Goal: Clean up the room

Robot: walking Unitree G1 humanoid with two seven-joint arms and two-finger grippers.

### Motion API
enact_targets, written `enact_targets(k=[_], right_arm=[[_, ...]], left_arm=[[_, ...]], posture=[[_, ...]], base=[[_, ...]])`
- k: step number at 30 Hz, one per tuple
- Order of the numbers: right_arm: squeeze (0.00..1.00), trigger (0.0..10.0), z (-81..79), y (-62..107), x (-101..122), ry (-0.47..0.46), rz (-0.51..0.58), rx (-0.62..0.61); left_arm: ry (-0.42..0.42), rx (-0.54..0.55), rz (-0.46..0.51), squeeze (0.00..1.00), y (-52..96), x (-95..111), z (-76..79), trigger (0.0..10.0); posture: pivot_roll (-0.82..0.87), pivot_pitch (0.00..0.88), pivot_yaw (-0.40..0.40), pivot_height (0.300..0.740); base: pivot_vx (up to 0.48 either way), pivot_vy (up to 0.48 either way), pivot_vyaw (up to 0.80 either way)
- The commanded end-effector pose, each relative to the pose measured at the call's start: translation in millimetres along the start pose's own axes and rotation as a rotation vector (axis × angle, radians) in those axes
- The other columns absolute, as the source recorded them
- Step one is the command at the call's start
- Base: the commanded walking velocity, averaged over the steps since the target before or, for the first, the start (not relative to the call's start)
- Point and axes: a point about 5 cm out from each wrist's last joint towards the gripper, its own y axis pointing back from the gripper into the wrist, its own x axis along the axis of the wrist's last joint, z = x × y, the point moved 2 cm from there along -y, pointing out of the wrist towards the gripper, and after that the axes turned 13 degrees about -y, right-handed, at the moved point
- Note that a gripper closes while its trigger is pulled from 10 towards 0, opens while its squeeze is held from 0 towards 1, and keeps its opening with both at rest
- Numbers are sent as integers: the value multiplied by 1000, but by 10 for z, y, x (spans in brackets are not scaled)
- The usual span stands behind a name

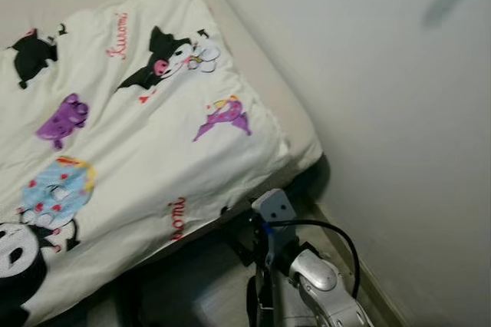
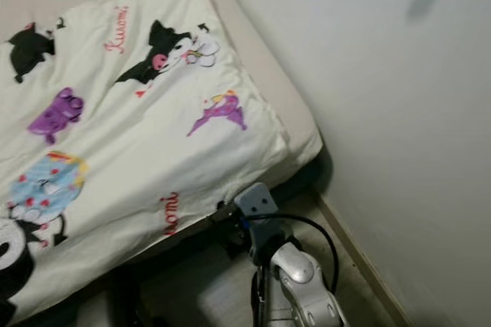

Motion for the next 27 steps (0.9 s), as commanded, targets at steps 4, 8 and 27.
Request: enact_targets(k=[4, 8, 27], right_arm=[[0, 10000, -11, 34, -95, -24, -21, -3], [0, 10000, -13, 26, -93, -24, -20, -3], [0, 10000, -2, 33, -147, -28, -33, -17]], left_arm=[[-71, 150, -12, 0, 11, 19, -453, 0], [-95, 160, -4, 0, 10, 43, -481, 0], [-308, -105, -88, 298, 191, -483, -208, 10000]], posture=[[-123, 459, -36, 561], [-124, 458, -33, 561], [-103, 447, -4, 561]], base=[[0, 0, 0], [0, 0, 0], [0, 0, 0]])
